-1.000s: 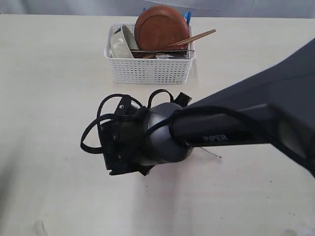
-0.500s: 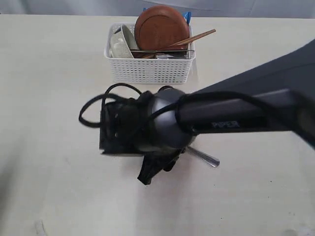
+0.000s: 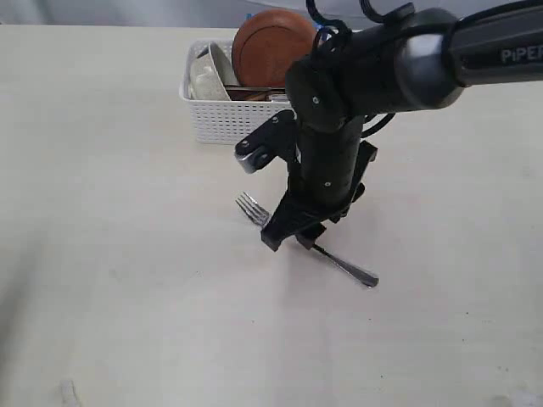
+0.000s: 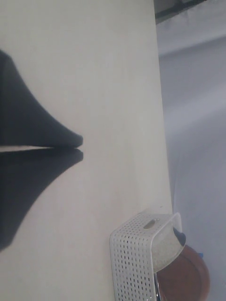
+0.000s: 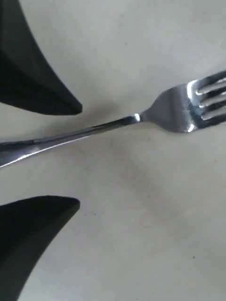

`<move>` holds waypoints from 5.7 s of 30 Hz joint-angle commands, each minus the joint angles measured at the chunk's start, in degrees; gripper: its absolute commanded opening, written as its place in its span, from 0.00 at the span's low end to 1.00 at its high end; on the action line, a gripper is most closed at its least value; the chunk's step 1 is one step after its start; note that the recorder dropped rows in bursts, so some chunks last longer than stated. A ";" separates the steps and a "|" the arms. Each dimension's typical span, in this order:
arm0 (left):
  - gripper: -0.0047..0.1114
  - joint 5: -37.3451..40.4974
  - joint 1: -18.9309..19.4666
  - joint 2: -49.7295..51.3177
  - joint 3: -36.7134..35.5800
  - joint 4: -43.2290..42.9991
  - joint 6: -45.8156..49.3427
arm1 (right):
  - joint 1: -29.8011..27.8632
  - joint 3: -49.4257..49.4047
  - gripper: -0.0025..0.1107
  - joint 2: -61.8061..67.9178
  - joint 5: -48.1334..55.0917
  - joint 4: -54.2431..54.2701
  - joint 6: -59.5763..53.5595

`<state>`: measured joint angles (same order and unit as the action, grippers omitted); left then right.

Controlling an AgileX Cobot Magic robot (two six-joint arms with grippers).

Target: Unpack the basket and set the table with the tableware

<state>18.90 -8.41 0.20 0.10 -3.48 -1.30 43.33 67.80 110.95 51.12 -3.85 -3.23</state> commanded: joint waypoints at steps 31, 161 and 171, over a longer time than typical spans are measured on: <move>0.04 -0.56 -0.36 -0.20 -0.10 0.26 0.02 | 0.38 0.08 0.10 3.91 -6.32 21.87 27.59; 0.04 -0.56 -0.36 -0.20 -0.10 0.26 0.02 | 13.06 42.06 0.02 -4.95 18.85 -19.65 0.69; 0.04 -0.56 -0.36 -0.20 -0.10 0.26 0.02 | 16.04 42.06 0.02 -5.20 18.85 7.71 -5.20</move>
<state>18.90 -8.41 0.20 0.10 -3.48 -1.30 59.73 109.85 106.89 70.19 0.44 -6.72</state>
